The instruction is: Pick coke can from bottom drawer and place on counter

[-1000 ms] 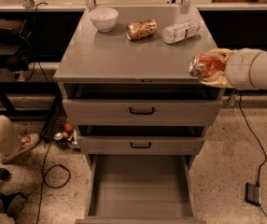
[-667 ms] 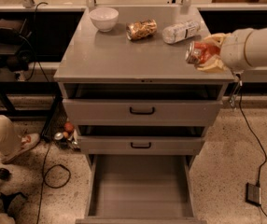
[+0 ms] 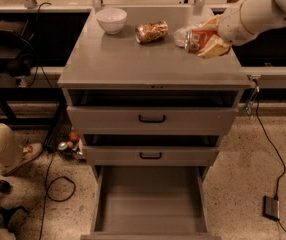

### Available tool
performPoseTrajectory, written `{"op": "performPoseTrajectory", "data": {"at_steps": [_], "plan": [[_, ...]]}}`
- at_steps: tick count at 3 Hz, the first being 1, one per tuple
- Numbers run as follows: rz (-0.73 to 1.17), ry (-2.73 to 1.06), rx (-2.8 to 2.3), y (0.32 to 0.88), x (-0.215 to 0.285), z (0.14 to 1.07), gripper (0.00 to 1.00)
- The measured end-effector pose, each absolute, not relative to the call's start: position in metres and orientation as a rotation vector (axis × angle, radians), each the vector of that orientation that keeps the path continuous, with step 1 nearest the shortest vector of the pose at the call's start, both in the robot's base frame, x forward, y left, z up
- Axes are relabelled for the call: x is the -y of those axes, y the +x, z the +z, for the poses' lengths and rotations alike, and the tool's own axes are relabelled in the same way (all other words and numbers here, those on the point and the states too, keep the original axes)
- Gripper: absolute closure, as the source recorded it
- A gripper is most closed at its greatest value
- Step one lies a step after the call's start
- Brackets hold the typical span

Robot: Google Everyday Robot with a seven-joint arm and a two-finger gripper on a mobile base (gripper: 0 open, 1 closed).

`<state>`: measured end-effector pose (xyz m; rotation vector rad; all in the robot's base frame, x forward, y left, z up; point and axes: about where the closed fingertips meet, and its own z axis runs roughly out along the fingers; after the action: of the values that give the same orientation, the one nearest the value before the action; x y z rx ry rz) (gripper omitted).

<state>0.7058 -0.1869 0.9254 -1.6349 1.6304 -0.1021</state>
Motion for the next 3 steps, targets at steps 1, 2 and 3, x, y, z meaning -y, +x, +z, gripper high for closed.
{"op": "performPoseTrajectory", "data": {"at_steps": [1,2,3], "plan": [[-0.017,-1.690,-1.658,0.721,0.176,0.920,1.00],[0.041,-1.702,-1.697,0.734,0.171,0.911,1.00],[0.104,-1.702,-1.728,0.742,0.166,0.901,1.00]]}}
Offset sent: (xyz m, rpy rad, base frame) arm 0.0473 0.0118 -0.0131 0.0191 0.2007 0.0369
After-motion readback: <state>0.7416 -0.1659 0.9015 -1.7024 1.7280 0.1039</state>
